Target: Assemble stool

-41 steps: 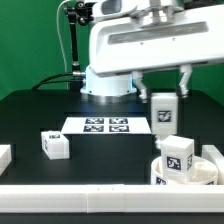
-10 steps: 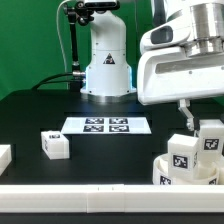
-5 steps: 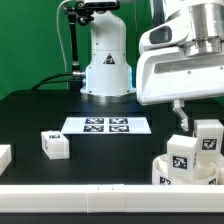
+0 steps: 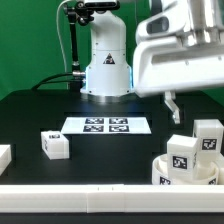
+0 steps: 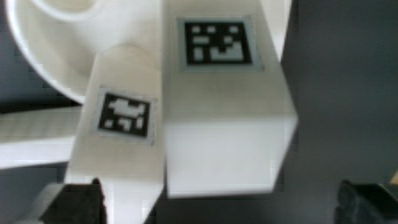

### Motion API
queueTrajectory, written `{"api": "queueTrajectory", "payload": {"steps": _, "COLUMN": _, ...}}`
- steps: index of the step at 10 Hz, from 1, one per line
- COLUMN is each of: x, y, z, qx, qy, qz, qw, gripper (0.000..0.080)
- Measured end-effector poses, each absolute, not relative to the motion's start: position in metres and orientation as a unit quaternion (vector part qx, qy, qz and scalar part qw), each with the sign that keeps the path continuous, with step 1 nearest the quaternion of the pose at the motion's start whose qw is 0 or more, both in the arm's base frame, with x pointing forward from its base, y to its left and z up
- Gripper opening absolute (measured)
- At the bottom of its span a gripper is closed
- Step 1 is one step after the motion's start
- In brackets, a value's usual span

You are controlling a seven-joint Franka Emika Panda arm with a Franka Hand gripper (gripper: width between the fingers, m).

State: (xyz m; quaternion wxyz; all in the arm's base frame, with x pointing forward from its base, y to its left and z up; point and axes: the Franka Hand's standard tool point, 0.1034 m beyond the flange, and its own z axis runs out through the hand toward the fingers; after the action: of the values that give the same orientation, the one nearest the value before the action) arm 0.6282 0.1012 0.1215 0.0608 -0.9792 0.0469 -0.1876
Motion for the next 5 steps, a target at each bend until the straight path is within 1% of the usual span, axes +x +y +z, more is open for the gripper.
{"api": "queueTrajectory", "payload": {"steps": 1, "x": 0.6312, "y": 0.0996, "z": 0.1361, "qx": -0.980, "qy": 0.049, "qz": -0.181, "qw": 0.067, "gripper": 0.0649}}
{"api": "queueTrajectory", "payload": {"steps": 2, "x": 0.6330, "y": 0.0995, "z": 0.1384, "qx": -0.979, "qy": 0.049, "qz": -0.185, "qw": 0.067, "gripper": 0.0649}}
{"api": "queueTrajectory", "payload": {"steps": 3, "x": 0.6320, "y": 0.0996, "z": 0.1352, "qx": -0.980, "qy": 0.049, "qz": -0.182, "qw": 0.066, "gripper": 0.0649}}
{"api": "queueTrajectory", "payload": {"steps": 5, "x": 0.6320, "y": 0.0995, "z": 0.1352, "qx": -0.980, "qy": 0.049, "qz": -0.182, "qw": 0.066, "gripper": 0.0649}}
